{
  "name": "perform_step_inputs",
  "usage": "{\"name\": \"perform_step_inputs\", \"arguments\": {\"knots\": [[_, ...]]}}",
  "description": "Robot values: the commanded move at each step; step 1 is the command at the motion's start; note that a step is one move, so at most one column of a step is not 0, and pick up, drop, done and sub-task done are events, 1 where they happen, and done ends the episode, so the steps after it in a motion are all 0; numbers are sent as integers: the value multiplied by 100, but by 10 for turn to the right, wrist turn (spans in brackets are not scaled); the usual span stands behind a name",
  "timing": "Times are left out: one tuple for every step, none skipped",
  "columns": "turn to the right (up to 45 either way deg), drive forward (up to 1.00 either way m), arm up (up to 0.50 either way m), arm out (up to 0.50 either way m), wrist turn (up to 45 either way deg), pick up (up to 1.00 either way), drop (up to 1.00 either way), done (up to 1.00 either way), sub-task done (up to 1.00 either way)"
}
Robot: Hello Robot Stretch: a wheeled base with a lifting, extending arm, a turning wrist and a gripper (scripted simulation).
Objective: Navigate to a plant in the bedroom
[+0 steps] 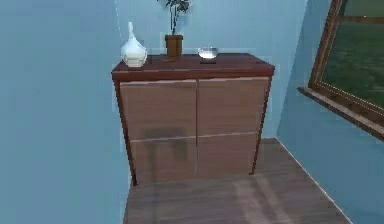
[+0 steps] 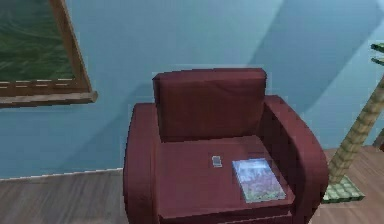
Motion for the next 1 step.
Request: {"name": "perform_step_inputs", "arguments": {"knots": [[0,90,0,0,0,0,0,0,0]]}}
